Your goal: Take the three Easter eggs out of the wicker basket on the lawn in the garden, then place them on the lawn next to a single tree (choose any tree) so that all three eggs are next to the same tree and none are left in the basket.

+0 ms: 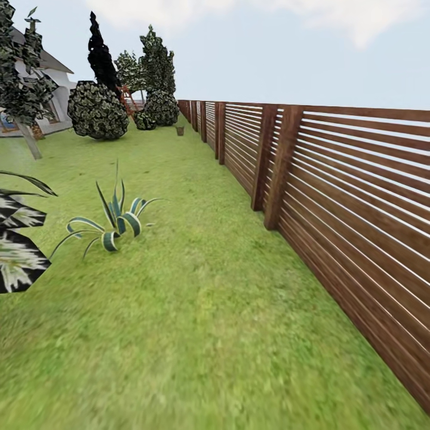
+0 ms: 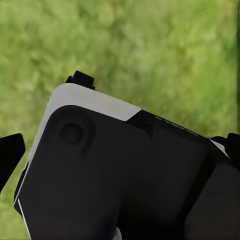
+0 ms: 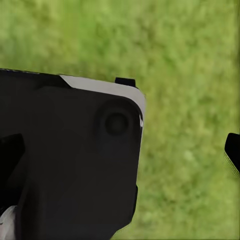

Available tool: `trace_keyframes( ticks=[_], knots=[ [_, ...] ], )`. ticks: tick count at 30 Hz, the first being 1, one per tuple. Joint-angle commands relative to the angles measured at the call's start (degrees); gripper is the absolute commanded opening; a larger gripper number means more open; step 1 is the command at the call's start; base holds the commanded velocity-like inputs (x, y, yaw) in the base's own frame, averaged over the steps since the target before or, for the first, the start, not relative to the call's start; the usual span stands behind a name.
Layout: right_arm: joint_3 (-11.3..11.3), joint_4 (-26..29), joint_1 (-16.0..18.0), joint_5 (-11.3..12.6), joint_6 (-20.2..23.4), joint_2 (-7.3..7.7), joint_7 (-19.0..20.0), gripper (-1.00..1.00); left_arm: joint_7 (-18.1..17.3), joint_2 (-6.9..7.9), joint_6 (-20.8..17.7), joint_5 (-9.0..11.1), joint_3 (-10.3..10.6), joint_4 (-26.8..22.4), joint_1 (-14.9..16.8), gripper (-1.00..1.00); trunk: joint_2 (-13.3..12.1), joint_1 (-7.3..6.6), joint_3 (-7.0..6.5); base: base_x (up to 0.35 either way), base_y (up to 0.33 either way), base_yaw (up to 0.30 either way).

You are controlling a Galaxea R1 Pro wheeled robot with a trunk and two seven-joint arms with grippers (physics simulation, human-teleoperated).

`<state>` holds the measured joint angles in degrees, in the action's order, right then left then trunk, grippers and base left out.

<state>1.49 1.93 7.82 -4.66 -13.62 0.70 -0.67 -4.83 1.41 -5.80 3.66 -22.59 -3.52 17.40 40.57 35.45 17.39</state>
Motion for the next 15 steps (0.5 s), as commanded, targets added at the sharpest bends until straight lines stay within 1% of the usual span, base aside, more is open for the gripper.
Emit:
trace_keyframes(
  ticks=[1,15],
  knots=[
    [0.00,0.00,-0.01,0.00,0.00,0.00,-0.02,1.00,0.00,0.00,0.00,0.00,0.00,0.00,0.00,1.00,0.00,0.00,0.00,0.332,0.000,0.000],
    [0.00,-0.08,-0.03,0.17,0.17,0.04,0.03,1.00,0.00,-0.07,0.00,-0.01,0.00,0.00,-0.03,1.00,0.00,0.00,0.00,0.332,0.000,0.000]
  ],
)
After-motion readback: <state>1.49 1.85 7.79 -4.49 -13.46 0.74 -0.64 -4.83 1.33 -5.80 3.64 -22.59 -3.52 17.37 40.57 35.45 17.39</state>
